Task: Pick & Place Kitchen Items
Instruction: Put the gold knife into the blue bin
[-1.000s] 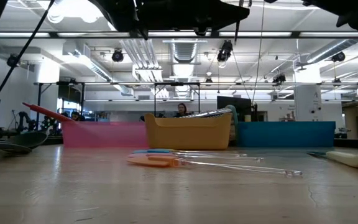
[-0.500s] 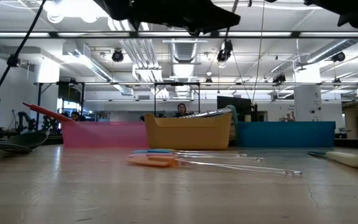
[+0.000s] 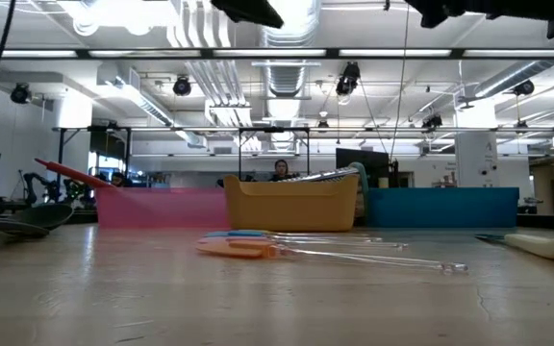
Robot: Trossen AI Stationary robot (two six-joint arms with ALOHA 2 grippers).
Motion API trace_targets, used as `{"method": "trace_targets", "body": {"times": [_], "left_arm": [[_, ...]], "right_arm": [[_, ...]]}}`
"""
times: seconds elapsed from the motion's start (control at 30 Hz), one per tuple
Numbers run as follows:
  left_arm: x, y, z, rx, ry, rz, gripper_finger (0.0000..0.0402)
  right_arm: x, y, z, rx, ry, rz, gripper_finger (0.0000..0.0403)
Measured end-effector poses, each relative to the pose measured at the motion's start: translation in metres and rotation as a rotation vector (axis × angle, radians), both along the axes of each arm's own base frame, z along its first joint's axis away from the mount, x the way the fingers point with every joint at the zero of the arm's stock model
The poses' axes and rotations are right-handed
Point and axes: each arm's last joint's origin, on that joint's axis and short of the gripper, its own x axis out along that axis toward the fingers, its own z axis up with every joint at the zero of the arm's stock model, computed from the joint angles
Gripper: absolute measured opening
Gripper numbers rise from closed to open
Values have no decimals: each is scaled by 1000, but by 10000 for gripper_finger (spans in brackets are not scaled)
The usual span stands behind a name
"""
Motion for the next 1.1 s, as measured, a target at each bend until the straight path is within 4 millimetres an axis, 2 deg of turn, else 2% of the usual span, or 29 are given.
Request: {"method": "trace_targets", "body": {"times": [0.13,0.3,0.5,0.67,0.87,1.1], "left_arm": [[-11,1,7,-37,164,94,72],[-6,2,0,-87,361,144,72],[12,4,-24,-94,593,165,72],[26,5,-45,-88,749,168,72],[35,6,-47,-78,812,170,72],[32,7,-26,-86,753,180,72]], "right_arm": [[0,0,1,49,99,8,173],[12,0,13,62,264,-50,185],[35,1,29,46,446,-82,194],[56,3,33,35,586,-89,196],[83,6,22,47,738,-99,184],[106,8,9,85,848,-123,179]]}}
